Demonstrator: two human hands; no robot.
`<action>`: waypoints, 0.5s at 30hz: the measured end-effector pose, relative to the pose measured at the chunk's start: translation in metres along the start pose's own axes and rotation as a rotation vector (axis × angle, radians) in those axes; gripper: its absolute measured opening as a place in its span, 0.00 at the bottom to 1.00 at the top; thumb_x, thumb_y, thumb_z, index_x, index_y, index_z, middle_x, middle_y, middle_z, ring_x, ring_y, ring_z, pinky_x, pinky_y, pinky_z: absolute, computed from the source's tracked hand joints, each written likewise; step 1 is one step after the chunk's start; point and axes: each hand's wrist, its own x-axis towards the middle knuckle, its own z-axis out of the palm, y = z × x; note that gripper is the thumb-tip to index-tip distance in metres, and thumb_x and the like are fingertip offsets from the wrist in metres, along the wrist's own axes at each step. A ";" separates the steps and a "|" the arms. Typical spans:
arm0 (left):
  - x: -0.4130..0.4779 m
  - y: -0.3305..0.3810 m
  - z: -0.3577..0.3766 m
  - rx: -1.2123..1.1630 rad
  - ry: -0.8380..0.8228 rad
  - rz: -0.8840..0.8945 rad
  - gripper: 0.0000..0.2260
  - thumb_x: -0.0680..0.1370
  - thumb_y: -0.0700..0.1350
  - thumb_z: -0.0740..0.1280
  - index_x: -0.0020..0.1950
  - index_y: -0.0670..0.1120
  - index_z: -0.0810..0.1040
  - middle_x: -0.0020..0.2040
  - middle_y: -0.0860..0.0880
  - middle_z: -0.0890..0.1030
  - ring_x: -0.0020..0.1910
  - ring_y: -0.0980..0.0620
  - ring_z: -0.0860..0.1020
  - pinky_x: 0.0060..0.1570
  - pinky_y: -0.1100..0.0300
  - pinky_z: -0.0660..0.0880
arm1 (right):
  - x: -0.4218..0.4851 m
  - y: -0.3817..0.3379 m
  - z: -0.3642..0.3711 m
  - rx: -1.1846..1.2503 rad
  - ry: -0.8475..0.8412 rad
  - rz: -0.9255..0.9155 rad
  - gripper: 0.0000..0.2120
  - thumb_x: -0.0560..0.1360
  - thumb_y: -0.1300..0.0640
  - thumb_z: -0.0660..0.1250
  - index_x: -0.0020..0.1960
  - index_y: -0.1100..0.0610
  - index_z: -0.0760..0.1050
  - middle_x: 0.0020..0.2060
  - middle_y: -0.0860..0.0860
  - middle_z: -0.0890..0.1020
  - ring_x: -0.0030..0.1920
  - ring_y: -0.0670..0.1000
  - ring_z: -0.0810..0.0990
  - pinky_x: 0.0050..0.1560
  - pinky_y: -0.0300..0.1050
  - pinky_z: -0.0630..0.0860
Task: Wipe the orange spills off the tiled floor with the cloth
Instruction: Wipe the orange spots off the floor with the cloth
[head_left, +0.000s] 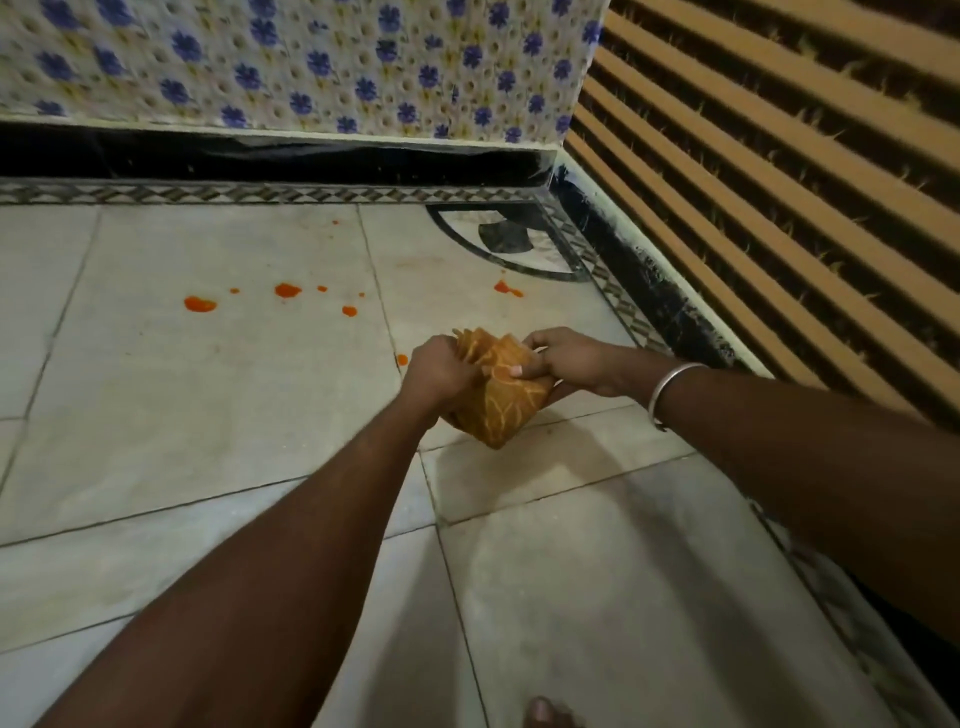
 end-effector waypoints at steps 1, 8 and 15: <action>0.002 -0.004 0.005 0.012 0.001 -0.002 0.14 0.77 0.47 0.76 0.58 0.41 0.81 0.55 0.40 0.84 0.53 0.40 0.83 0.52 0.41 0.84 | 0.003 0.007 -0.001 0.015 -0.004 -0.001 0.15 0.78 0.60 0.72 0.62 0.61 0.75 0.54 0.58 0.82 0.51 0.56 0.84 0.40 0.47 0.84; 0.040 -0.005 0.062 0.161 -0.077 -0.001 0.21 0.75 0.50 0.79 0.61 0.40 0.80 0.54 0.42 0.82 0.55 0.41 0.82 0.53 0.42 0.83 | 0.025 0.075 -0.036 0.123 -0.060 0.130 0.20 0.76 0.58 0.74 0.65 0.62 0.75 0.57 0.59 0.82 0.52 0.55 0.84 0.44 0.46 0.84; 0.068 -0.012 0.105 0.413 -0.063 0.125 0.22 0.78 0.52 0.74 0.69 0.43 0.77 0.60 0.42 0.83 0.59 0.41 0.81 0.59 0.47 0.79 | 0.036 0.131 -0.052 0.258 0.026 0.121 0.16 0.77 0.54 0.73 0.59 0.63 0.78 0.48 0.56 0.84 0.47 0.54 0.85 0.43 0.46 0.85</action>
